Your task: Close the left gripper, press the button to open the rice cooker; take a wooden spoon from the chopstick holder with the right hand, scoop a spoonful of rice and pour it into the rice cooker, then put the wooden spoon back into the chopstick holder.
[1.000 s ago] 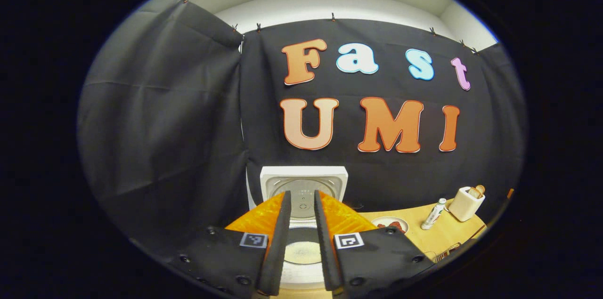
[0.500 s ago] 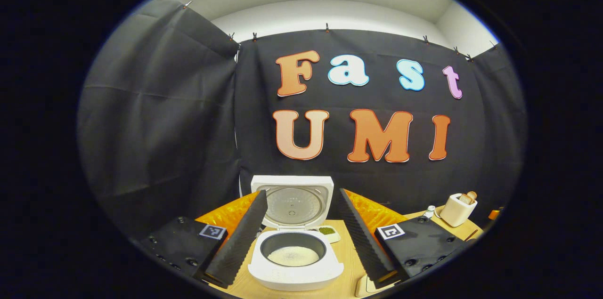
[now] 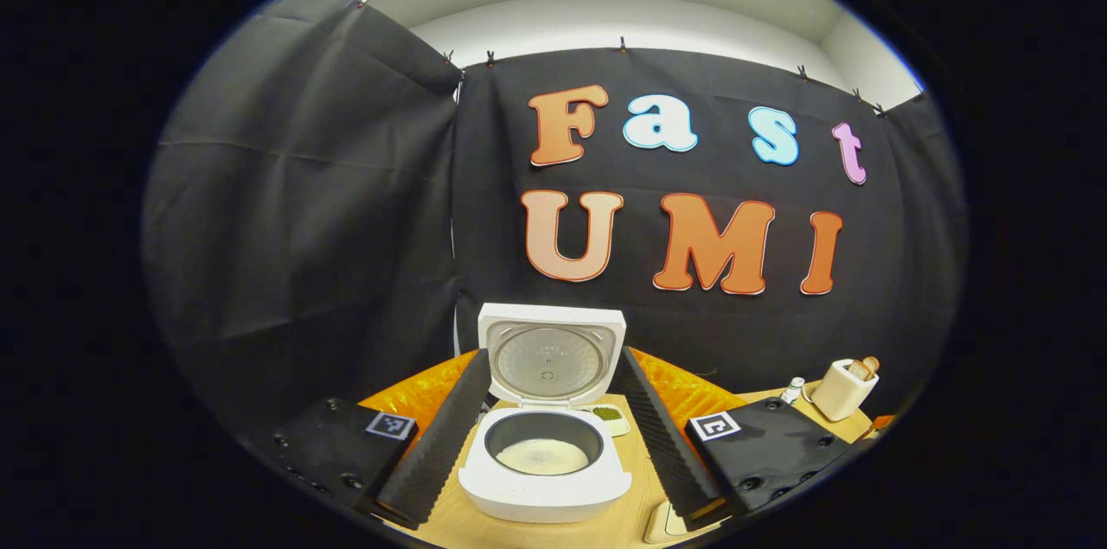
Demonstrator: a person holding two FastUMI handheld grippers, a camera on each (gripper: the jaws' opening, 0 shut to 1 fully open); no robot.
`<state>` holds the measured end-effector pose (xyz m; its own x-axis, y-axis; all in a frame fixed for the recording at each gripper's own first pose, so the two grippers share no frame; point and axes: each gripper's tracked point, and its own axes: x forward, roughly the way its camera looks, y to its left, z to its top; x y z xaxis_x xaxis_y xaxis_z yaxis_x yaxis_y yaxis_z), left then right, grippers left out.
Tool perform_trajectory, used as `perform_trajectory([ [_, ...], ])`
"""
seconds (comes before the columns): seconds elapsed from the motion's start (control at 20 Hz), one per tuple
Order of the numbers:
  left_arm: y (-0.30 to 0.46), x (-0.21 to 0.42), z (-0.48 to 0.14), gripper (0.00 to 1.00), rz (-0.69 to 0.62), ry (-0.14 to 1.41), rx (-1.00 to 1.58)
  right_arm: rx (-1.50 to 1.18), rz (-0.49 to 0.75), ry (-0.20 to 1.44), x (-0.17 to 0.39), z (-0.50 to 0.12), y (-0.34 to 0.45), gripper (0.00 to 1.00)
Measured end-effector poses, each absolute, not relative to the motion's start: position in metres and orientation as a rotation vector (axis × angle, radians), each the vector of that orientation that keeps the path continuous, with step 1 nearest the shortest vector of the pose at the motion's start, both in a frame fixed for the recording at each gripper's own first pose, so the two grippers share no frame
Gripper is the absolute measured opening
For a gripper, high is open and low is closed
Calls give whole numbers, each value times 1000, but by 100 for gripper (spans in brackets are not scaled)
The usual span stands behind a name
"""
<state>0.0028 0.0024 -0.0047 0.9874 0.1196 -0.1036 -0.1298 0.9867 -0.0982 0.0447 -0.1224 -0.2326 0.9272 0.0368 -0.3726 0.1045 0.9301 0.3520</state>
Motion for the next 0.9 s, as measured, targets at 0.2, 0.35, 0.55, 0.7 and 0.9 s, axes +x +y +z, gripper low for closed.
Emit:
perform_trajectory([
  [0.2,20,-5,-8,100,178,111,-111,462,-23,402,55,-249,-117,94],
  [0.35,26,-9,-11,100,198,128,-107,558,-17,415,62,-258,-113,87],
  [0.55,30,-11,-12,100,209,137,-82,708,1,416,62,-264,-109,55],
  [0.7,33,-14,-14,100,215,141,-73,747,20,416,65,-260,-106,40],
  [0.9,41,-15,-16,100,226,143,-91,717,8,407,65,-260,-107,29],
])
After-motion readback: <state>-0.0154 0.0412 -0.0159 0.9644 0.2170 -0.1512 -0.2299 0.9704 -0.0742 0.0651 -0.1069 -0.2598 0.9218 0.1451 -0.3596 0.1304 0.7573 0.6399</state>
